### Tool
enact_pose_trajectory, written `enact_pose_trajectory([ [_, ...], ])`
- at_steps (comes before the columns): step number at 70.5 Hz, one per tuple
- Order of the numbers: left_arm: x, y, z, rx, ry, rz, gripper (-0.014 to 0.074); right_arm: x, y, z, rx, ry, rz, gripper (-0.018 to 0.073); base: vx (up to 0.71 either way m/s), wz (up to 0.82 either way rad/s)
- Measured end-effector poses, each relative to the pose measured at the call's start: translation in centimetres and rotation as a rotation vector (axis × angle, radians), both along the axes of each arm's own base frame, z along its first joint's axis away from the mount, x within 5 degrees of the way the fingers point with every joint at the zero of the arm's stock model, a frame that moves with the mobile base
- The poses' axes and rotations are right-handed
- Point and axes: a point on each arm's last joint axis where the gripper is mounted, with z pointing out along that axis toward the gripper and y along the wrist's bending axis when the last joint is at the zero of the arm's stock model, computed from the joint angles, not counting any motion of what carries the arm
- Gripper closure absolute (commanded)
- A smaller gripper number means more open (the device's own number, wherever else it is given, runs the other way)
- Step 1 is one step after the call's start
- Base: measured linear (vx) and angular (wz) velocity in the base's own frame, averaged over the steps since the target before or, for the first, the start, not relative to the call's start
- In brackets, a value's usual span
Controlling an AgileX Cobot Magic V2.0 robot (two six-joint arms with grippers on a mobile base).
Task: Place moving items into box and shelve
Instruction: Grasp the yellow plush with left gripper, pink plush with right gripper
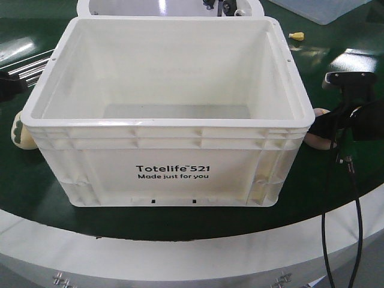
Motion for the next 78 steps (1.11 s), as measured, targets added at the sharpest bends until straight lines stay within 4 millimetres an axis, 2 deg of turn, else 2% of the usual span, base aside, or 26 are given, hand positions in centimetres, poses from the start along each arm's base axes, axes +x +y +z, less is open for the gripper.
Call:
enact_pose_trajectory([
  [49,0.2,0.3,0.0,0.001,-0.016,0.009,0.0051,0.1,0.0,-0.2,0.000,0.007,0.000,0.0571,0.00,0.00],
  [78,1.5,1.1,-3.0,-0.009,0.081,0.032,0.0062,0.1,0.0,-0.2,0.000,0.007,0.000,0.0571,0.00,0.00],
])
